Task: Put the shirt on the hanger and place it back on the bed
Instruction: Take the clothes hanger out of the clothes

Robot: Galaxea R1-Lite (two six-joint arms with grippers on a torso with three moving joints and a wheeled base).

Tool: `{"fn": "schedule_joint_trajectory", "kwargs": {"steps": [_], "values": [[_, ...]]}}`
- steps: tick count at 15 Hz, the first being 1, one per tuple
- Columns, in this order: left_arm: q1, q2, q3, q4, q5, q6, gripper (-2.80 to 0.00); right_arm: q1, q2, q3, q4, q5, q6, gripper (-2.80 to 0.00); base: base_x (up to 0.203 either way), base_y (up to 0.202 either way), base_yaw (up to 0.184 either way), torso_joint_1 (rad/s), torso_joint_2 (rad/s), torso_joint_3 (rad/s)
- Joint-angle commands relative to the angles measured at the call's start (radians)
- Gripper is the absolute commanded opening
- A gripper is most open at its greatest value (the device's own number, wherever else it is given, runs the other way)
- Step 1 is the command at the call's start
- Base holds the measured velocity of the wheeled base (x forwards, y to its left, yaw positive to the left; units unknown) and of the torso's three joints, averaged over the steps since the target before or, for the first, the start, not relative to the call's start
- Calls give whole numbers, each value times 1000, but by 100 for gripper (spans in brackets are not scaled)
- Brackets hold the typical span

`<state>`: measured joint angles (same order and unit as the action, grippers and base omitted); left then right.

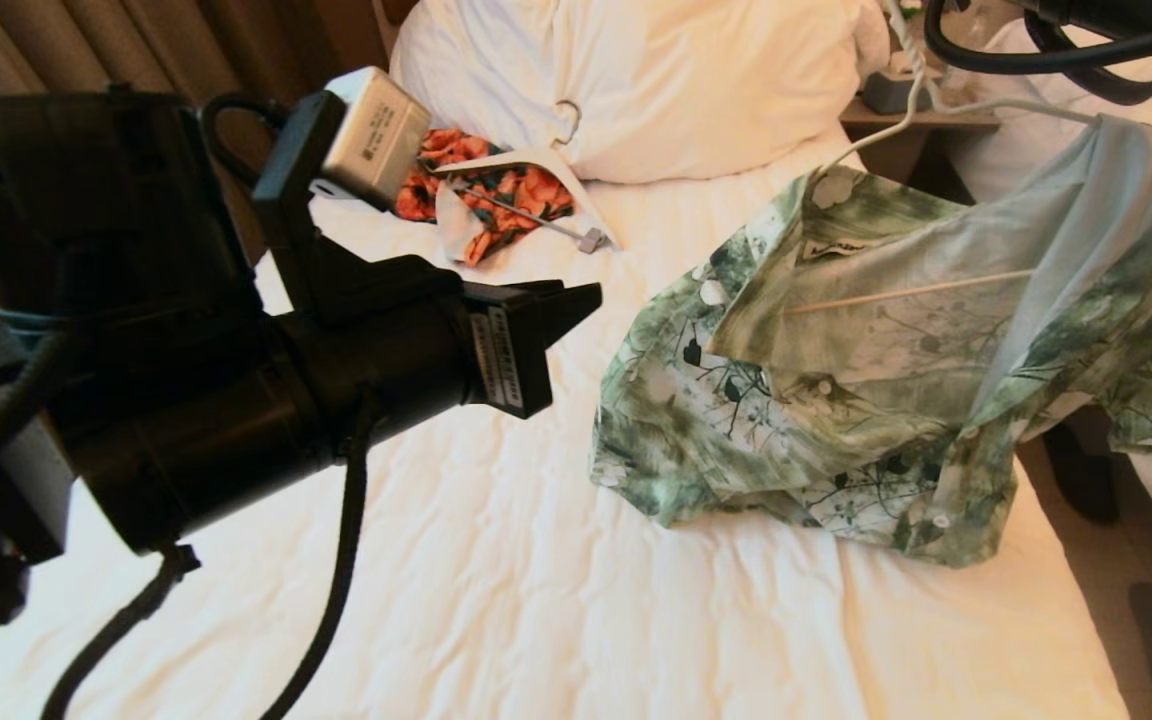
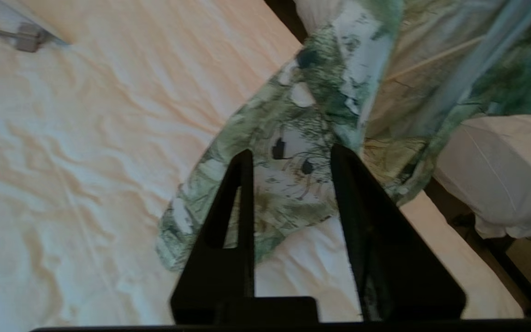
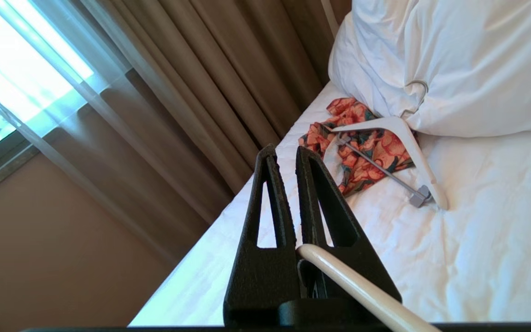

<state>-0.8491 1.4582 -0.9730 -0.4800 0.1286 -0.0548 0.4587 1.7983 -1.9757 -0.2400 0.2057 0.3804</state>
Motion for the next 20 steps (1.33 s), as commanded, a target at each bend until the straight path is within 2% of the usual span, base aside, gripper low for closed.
{"fn": "schedule_joint_trajectory", "kwargs": {"steps": [1, 3, 6, 8, 12, 15, 18, 20], "values": [[-44, 37, -15, -2, 3, 1, 0, -2, 6, 0, -2, 1, 2, -280, 0, 0, 0, 0, 0, 0], [-81, 62, -18, -2, 3, 15, 0, -6, 10, 0, -5, 0, 2, -280, 0, 0, 0, 0, 0, 0], [-93, 134, -44, -12, -3, 59, 0, -3, 7, 5, -3, 0, 2, -280, 0, 0, 0, 0, 0, 0], [-93, 209, -94, -25, -5, 67, 0, -5, 6, 9, -4, -21, 46, -280, 0, 0, 0, 0, 0, 0], [-93, 302, -222, -29, -14, 71, 0, -15, 7, 9, -9, -25, 54, -280, 0, 0, 0, 0, 0, 0], [-87, 322, -240, -31, -17, 112, 0, -14, 9, 9, -9, -26, 54, -280, 0, 0, 0, 0, 0, 0], [-91, 335, -248, -36, -17, 118, 0, -9, 8, 9, -9, -26, 54, -280, 0, 0, 0, 0, 0, 0], [-90, 364, -253, -79, -17, 124, 0, -6, 6, 9, -7, -28, 61, -280, 0, 0, 0, 0, 0, 0]]}}
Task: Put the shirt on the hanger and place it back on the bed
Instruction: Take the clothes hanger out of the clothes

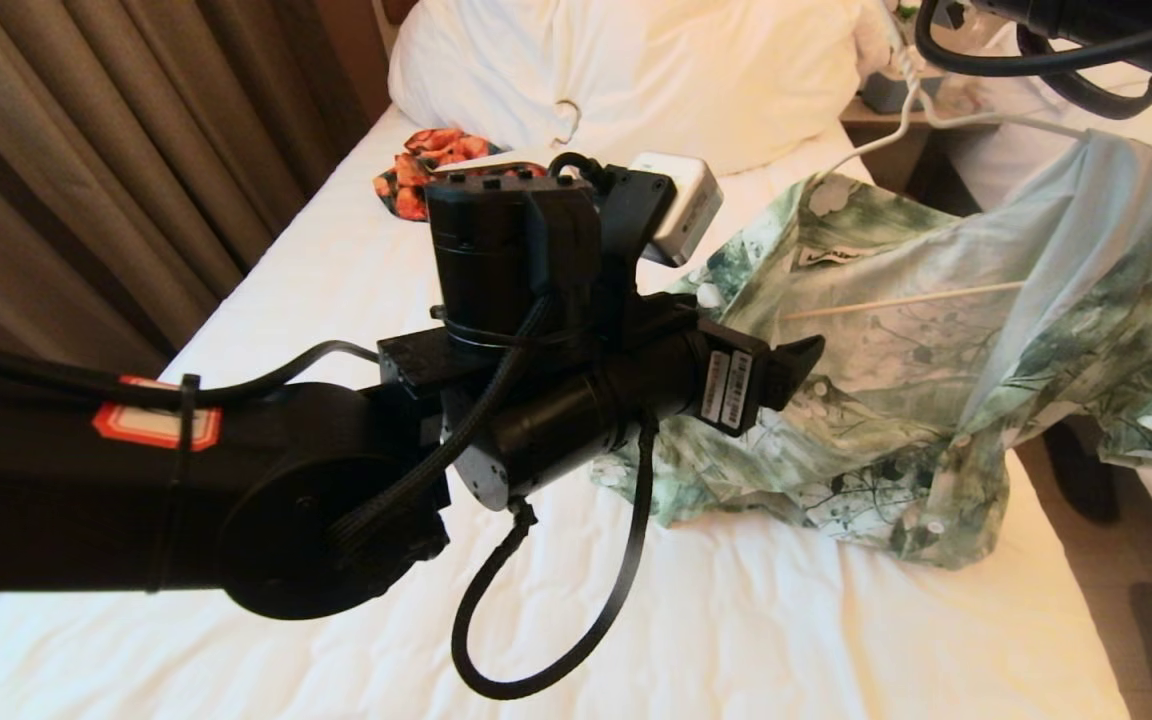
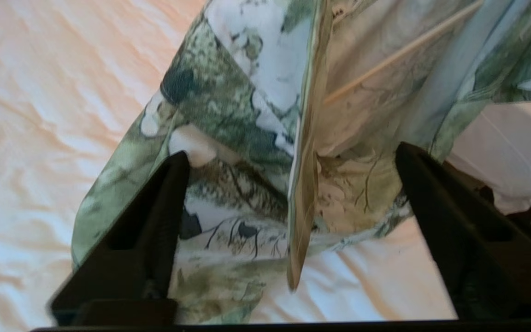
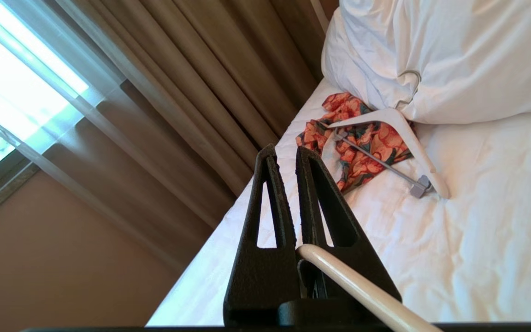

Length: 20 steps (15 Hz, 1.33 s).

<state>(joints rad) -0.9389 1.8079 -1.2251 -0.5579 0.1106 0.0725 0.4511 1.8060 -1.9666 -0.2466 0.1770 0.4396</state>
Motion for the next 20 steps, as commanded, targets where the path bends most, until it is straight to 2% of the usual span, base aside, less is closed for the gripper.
{"fn": "schedule_joint_trajectory", "kwargs": {"steps": [1, 4, 9, 12, 16, 20], "values": [[-1, 27, -15, -18, 1, 9, -280, 1, -4, 0, 0, 1, 5, -280, 0, 0, 0, 0, 0, 0], [0, 61, -68, -22, 1, 24, -280, -2, -8, 0, 0, -1, 5, -280, 0, 0, 0, 0, 0, 0], [29, 55, -62, -26, 6, 20, -280, -8, -17, 5, 4, -17, 5, -280, 0, 0, 0, 0, 0, 0], [100, -4, 1, -85, 7, 20, -280, -23, -31, 14, 6, -28, 5, -280, 0, 0, 0, 0, 0, 0], [159, -83, 102, -105, 12, 21, -280, -34, -42, 15, 7, -28, 5, -280, 0, 0, 0, 0, 0, 0], [224, -78, 197, -160, 10, 17, -280, -32, -65, 35, 9, -28, 5, -280, 0, 0, 0, 0, 0, 0]]}}
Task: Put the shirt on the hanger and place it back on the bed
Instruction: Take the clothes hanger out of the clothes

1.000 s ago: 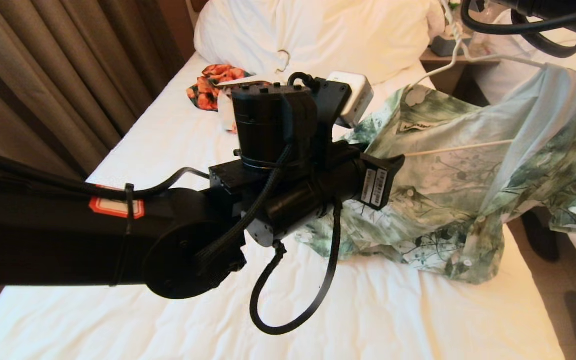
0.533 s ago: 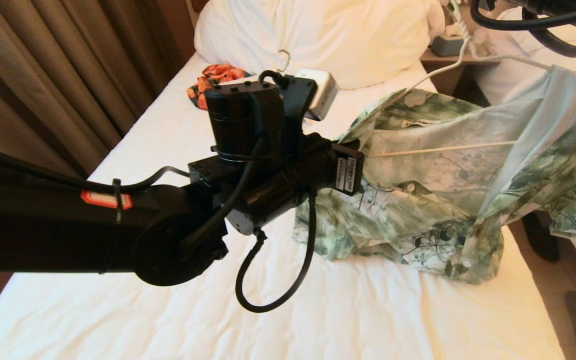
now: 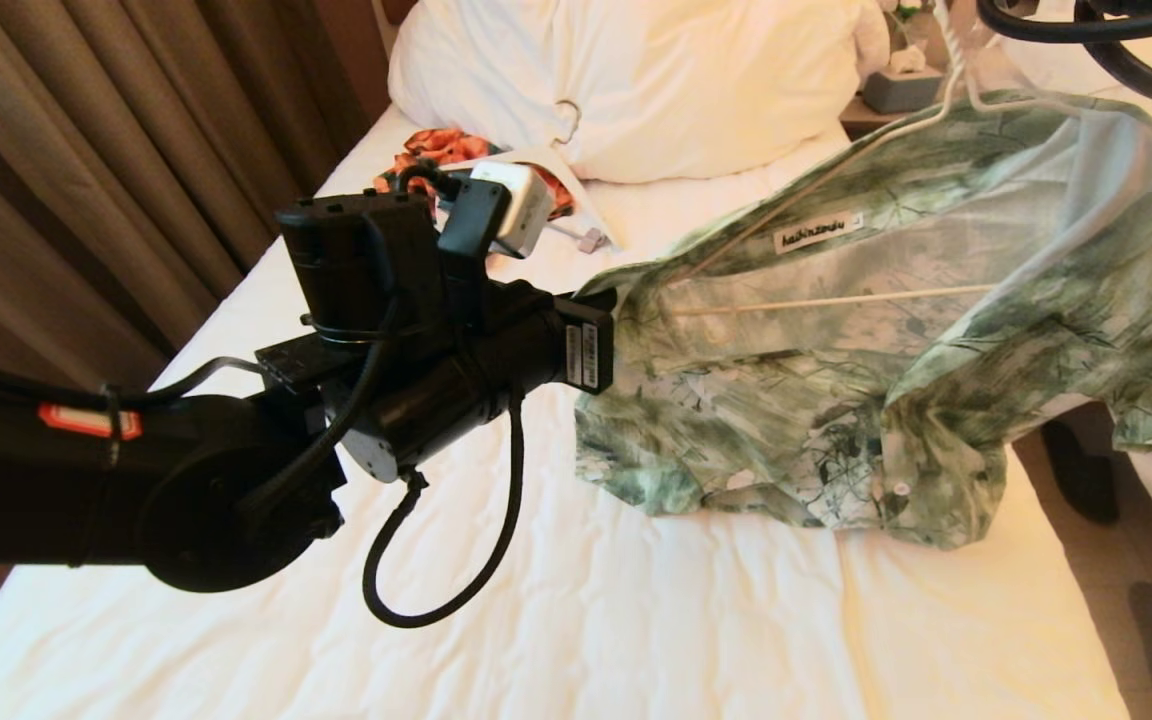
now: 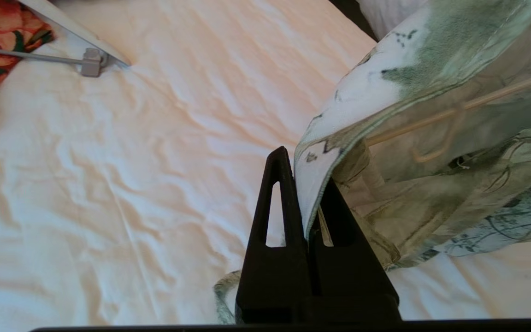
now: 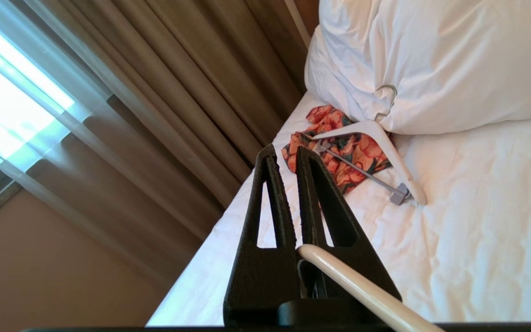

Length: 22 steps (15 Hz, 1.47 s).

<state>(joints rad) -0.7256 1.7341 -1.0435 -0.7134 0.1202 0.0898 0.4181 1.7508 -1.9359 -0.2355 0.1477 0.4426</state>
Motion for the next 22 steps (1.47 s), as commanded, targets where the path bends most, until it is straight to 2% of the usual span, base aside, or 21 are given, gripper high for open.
{"fn": "schedule_joint_trajectory", "kwargs": {"steps": [1, 3, 7, 10, 13, 15, 20, 21, 22], "values": [[17, 19, 18, -28, 2, 2, -280, 4, -16, 6, -2, 1, 2, -280, 0, 0, 0, 0, 0, 0], [15, 57, 15, -70, 13, 5, -280, 5, -22, 6, -2, 1, 4, -280, 0, 0, 0, 0, 0, 0], [-9, 98, -5, -75, 30, 8, -280, 5, -34, 22, -2, 2, 4, -280, 0, 0, 0, 0, 0, 0], [-110, 117, -34, -73, 45, 8, -280, 22, -33, 29, -4, 1, 4, -280, 0, 0, 0, 0, 0, 0], [-192, 152, -65, -58, 117, 10, -280, 48, -27, 37, -9, 0, 4, -280, 0, 0, 0, 0, 0, 0], [-209, 152, -51, -16, 165, 8, -280, 47, -17, 35, -13, 0, 4, -280, 0, 0, 0, 0, 0, 0], [-221, 174, -6, -18, 168, 8, -280, 47, -10, 31, -13, 0, 4, -280, 0, 0, 0, 0, 0, 0], [-221, 177, 0, -20, 168, 8, 0, 47, -8, 31, -13, -1, 4, -280, 0, 0, 0, 0, 0, 0], [-221, 176, 0, -20, 168, 8, 0, 47, -7, 31, -13, -2, 4, -280, 0, 0, 0, 0, 0, 0]]}}
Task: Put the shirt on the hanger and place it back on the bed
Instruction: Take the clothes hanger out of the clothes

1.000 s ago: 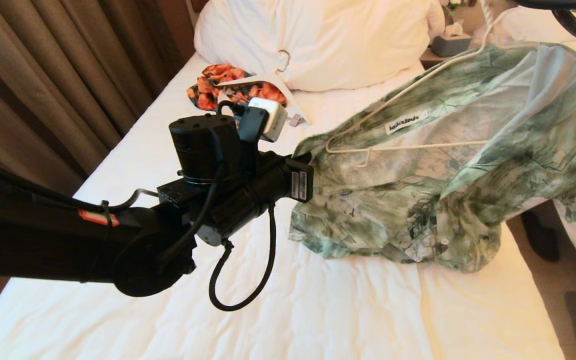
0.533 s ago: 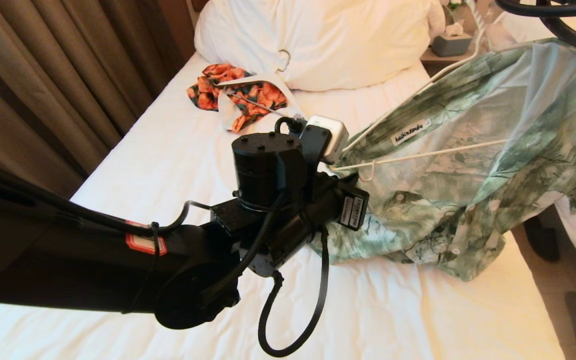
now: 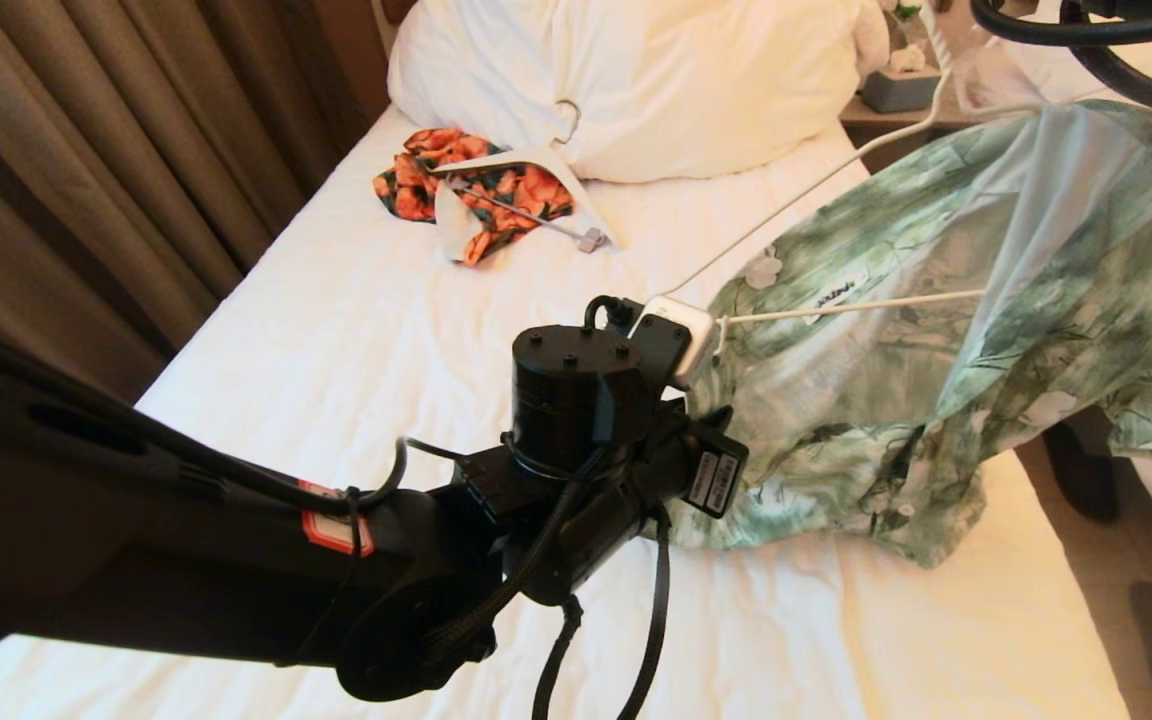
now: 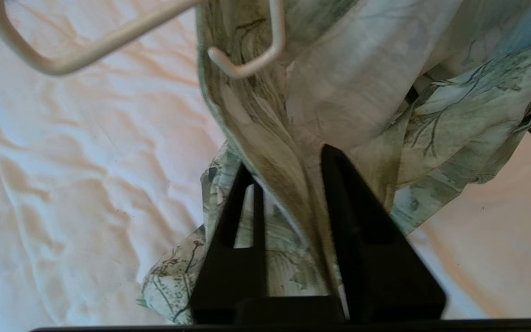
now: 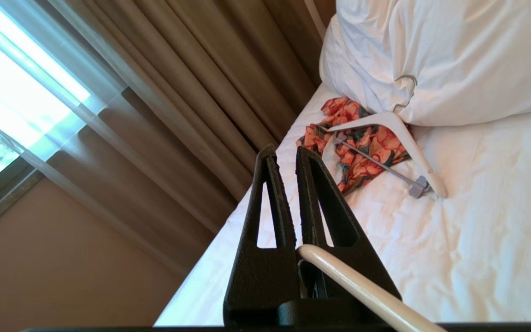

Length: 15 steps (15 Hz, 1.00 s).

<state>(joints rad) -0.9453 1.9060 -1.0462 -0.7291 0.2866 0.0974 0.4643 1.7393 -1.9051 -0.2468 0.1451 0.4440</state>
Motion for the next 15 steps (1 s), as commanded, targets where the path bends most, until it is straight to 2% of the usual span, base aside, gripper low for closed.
{"fn": "schedule_joint_trajectory", "kwargs": {"steps": [1, 5, 6, 9, 10, 13, 15], "values": [[-1, -1, 1, -6, 2, 1, 0, 1, 5, 0, -2, 1, 2, -280, 0, 0, 0, 0, 0, 0], [5, -49, 33, -4, 3, 1, 0, -3, 3, 0, -2, 1, 2, -280, 0, 0, 0, 0, 0, 0], [1, -82, 80, -3, 3, 1, 0, -5, 3, -3, -2, 1, 2, -280, 0, 0, 0, 0, 0, 0], [-56, -146, 162, -6, 7, -1, 0, -4, 3, -3, -3, 1, 2, -280, 0, 0, 0, 0, 0, 0], [-73, -151, 162, -7, 14, 1, -280, -4, 5, -3, -3, 1, 1, -280, 0, 0, 0, 0, 0, 0], [-139, -140, 65, -9, 23, 31, -280, -1, 37, -4, -7, 2, -1, -280, 0, 0, 0, 0, 0, 0], [-154, -58, -31, -8, 22, 72, -280, 2, 55, -6, -15, 2, -2, -280, 0, 0, 0, 0, 0, 0]]}}
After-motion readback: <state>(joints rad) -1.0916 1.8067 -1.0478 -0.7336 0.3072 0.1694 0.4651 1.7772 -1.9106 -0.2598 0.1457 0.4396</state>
